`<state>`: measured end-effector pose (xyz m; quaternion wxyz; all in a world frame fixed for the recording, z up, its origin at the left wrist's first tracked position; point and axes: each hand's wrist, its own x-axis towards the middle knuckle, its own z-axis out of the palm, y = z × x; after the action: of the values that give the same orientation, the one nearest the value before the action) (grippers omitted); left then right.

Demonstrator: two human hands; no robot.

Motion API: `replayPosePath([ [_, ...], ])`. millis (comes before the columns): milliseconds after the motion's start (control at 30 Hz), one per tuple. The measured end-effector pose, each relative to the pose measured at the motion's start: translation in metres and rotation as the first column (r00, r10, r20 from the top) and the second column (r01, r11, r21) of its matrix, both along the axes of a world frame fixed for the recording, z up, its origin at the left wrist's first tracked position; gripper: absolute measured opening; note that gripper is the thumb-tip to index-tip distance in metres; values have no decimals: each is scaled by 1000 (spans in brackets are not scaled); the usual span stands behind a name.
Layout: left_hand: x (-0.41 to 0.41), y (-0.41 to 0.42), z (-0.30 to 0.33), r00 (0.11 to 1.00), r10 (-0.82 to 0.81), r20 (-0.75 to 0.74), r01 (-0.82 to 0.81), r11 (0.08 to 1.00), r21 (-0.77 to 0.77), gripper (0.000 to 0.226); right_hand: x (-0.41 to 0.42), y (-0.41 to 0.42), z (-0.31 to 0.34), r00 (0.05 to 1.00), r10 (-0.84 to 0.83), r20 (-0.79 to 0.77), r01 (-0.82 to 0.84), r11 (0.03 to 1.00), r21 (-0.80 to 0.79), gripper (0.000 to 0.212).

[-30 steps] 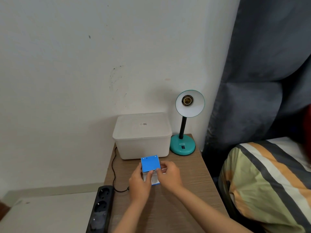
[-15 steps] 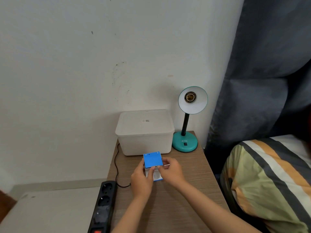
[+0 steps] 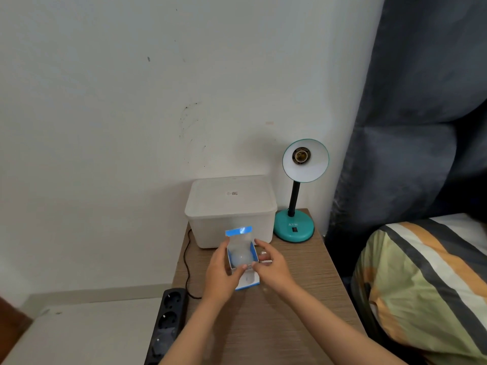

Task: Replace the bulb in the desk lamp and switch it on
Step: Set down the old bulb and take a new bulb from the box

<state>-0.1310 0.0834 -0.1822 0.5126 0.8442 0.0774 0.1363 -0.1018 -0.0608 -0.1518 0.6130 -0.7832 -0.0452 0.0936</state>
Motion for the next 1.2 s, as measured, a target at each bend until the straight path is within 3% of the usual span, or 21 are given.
replayPosePath([
  [200, 9, 20, 5, 981, -156, -113, 155, 988, -17, 90, 8, 7, 2, 981, -11, 194, 42, 987, -156, 42],
  [467, 9, 34, 12, 953, -259, -156, 226, 953, -201, 95, 32, 20, 14, 988, 98, 119, -47, 927, -373, 50],
  [700, 9, 34, 20, 934, -297, -200, 243, 936, -256, 99, 39, 35, 26, 974, 223, 40, -149, 763, -628, 56],
  [967, 7, 34, 21, 935, -297, -194, 242, 935, -260, 97, 36, 33, 25, 983, 132, 130, -47, 855, -517, 53],
  [1200, 5, 29, 23, 938, -283, -201, 239, 946, -218, 93, 35, 7, 45, 965, 12, 263, 45, 977, -208, 39],
])
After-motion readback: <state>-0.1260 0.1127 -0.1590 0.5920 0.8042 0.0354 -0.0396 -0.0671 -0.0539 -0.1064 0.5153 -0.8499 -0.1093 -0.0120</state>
